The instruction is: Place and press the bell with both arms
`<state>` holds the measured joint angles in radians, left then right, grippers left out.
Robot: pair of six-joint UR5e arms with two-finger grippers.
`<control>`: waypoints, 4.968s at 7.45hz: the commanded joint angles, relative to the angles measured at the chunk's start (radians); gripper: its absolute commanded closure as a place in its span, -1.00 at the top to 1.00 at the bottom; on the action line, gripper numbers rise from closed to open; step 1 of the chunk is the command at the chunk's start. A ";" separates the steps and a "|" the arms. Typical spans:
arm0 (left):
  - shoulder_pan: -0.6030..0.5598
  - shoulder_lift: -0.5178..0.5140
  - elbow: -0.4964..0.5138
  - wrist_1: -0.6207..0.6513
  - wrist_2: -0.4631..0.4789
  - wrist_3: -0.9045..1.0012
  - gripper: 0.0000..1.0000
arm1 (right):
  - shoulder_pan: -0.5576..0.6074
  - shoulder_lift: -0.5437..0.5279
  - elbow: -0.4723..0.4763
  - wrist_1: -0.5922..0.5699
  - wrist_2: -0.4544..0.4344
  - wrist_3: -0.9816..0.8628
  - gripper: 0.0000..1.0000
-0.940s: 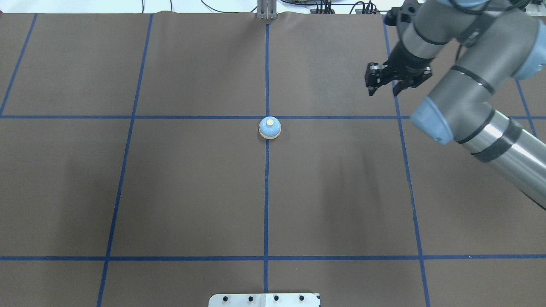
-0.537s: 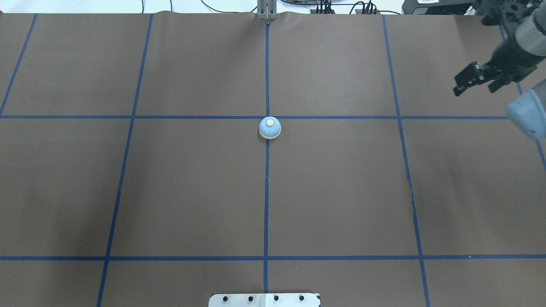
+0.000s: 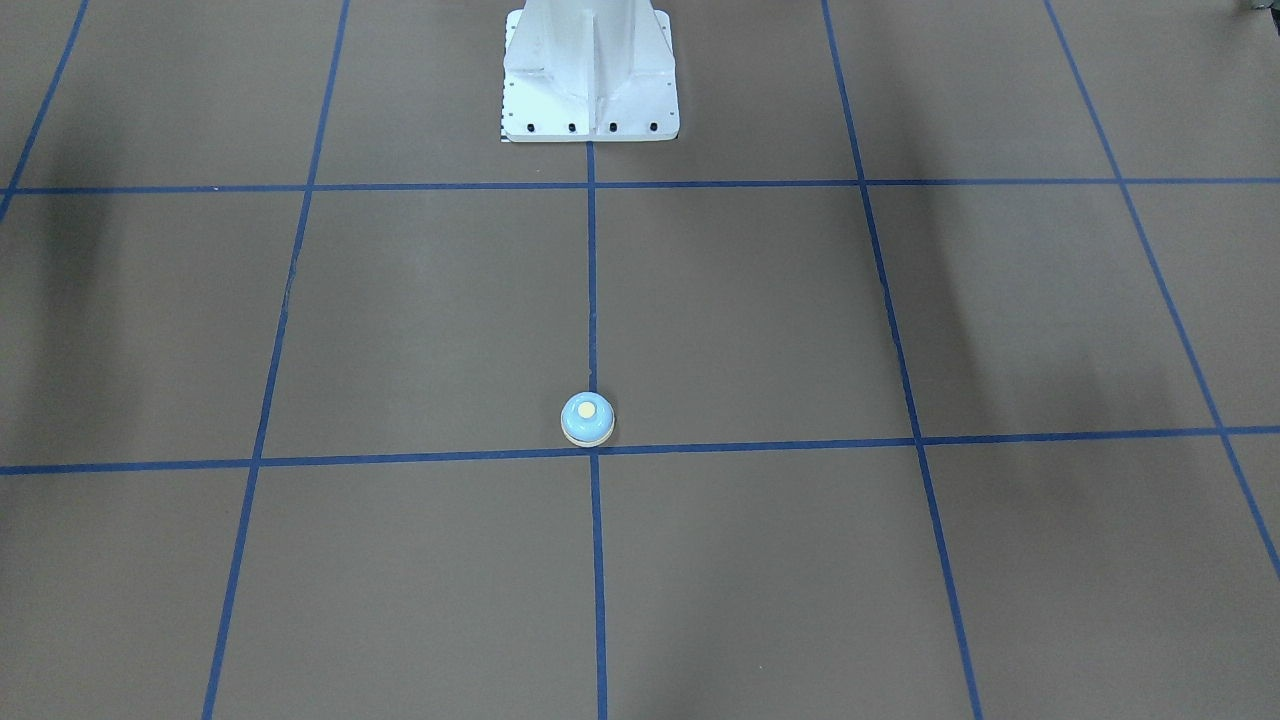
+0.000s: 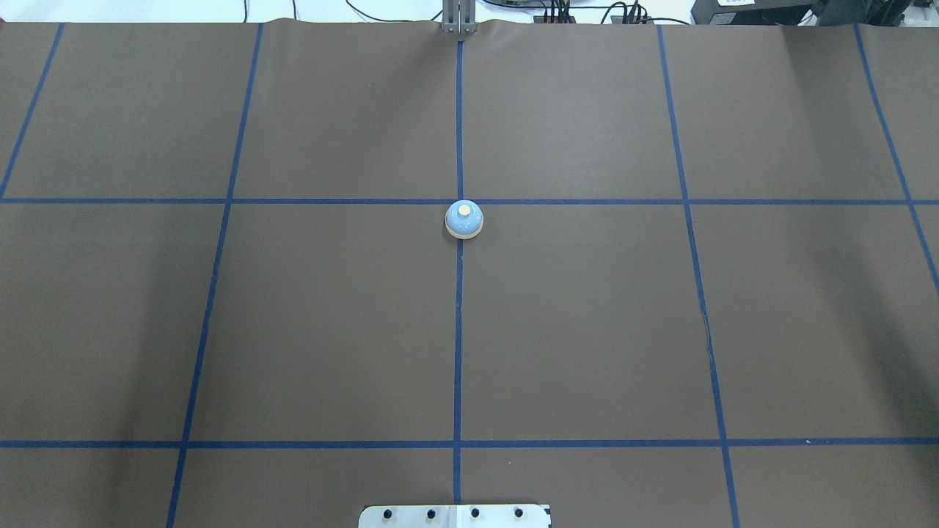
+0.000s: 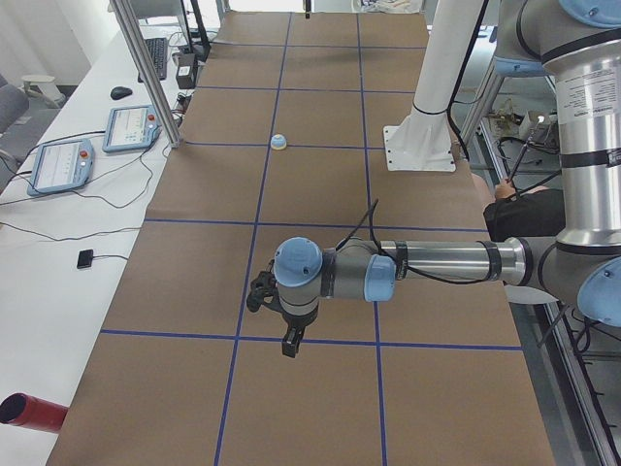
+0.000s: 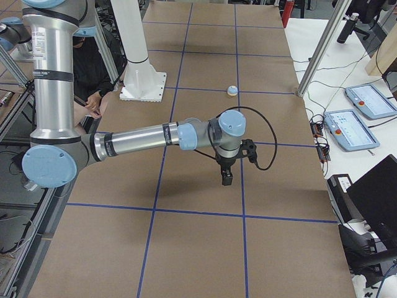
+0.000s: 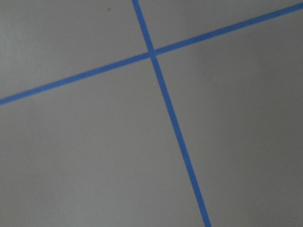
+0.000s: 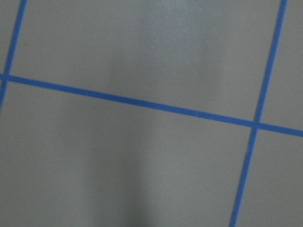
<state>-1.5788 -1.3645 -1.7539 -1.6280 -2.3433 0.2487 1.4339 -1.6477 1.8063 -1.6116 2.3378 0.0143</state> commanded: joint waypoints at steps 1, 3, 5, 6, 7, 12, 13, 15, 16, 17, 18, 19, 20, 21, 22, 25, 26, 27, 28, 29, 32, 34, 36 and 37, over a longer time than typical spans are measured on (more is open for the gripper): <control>-0.013 0.010 -0.024 0.000 0.004 -0.066 1.00 | 0.025 -0.027 -0.018 0.009 0.023 -0.025 1.00; -0.010 -0.010 -0.048 0.005 0.050 -0.111 1.00 | 0.066 -0.047 -0.097 0.018 0.023 -0.042 1.00; -0.010 -0.086 -0.047 0.089 0.050 -0.111 1.00 | 0.100 -0.052 -0.131 0.050 0.070 -0.051 1.00; -0.010 -0.094 -0.045 0.100 0.048 -0.111 1.00 | 0.103 -0.055 -0.131 0.050 0.078 -0.054 1.00; -0.010 -0.094 -0.044 0.100 0.047 -0.111 1.00 | 0.115 -0.061 -0.131 0.050 0.078 -0.056 1.00; -0.010 -0.094 -0.052 0.100 0.047 -0.112 1.00 | 0.203 -0.037 -0.021 -0.099 0.071 -0.043 1.00; -0.010 -0.096 -0.050 0.100 0.047 -0.112 1.00 | 0.201 0.003 0.034 -0.229 0.065 -0.043 1.00; -0.009 -0.097 -0.041 0.100 0.047 -0.112 1.00 | 0.192 0.009 0.051 -0.278 0.067 -0.048 1.00; -0.009 -0.096 -0.038 0.099 0.048 -0.112 1.00 | 0.162 0.009 0.045 -0.277 0.068 -0.048 1.00; -0.009 -0.096 -0.038 0.099 0.048 -0.112 1.00 | 0.123 0.009 0.041 -0.277 0.066 -0.047 1.00; -0.009 -0.096 -0.038 0.099 0.048 -0.112 1.00 | 0.109 0.008 0.036 -0.266 0.064 -0.047 1.00; -0.009 -0.094 -0.038 0.099 0.048 -0.111 1.00 | 0.109 0.005 0.015 -0.231 0.066 -0.047 1.00; -0.009 -0.096 -0.038 0.099 0.047 -0.111 1.00 | 0.109 0.005 -0.005 -0.187 0.066 -0.047 1.00; -0.009 -0.096 -0.039 0.100 0.047 -0.111 1.00 | 0.111 0.003 -0.015 -0.160 0.064 -0.050 1.00; -0.009 -0.096 -0.039 0.100 0.048 -0.111 1.00 | 0.112 0.000 -0.012 -0.160 0.064 -0.051 1.00; -0.009 -0.096 -0.041 0.099 0.053 -0.109 1.00 | 0.121 -0.003 -0.013 -0.160 0.066 -0.056 1.00; -0.009 -0.096 -0.039 0.099 0.055 -0.108 1.00 | 0.128 -0.003 -0.016 -0.160 0.066 -0.056 1.00; -0.009 -0.096 -0.038 0.099 0.055 -0.106 1.00 | 0.132 -0.003 -0.013 -0.160 0.066 -0.056 1.00; -0.009 -0.093 -0.036 0.099 0.055 -0.106 1.00 | 0.135 -0.003 -0.012 -0.160 0.066 -0.054 1.00; -0.009 -0.091 -0.036 0.099 0.053 -0.104 1.00 | 0.135 -0.003 -0.012 -0.160 0.066 -0.054 1.00; -0.009 -0.090 -0.036 0.099 0.053 -0.104 1.00 | 0.141 -0.001 -0.010 -0.160 0.066 -0.056 1.00; -0.009 -0.093 -0.036 0.099 0.053 -0.103 1.00 | 0.146 0.000 -0.010 -0.160 0.066 -0.056 1.00; -0.009 -0.094 -0.036 0.100 0.053 -0.104 1.00 | 0.146 0.000 -0.010 -0.160 0.066 -0.056 1.00; -0.009 -0.094 -0.036 0.099 0.053 -0.104 1.00 | 0.146 0.000 -0.007 -0.160 0.066 -0.056 1.00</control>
<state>-1.5877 -1.4585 -1.7901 -1.5288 -2.2903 0.1448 1.5797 -1.6476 1.7972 -1.7717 2.4037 -0.0414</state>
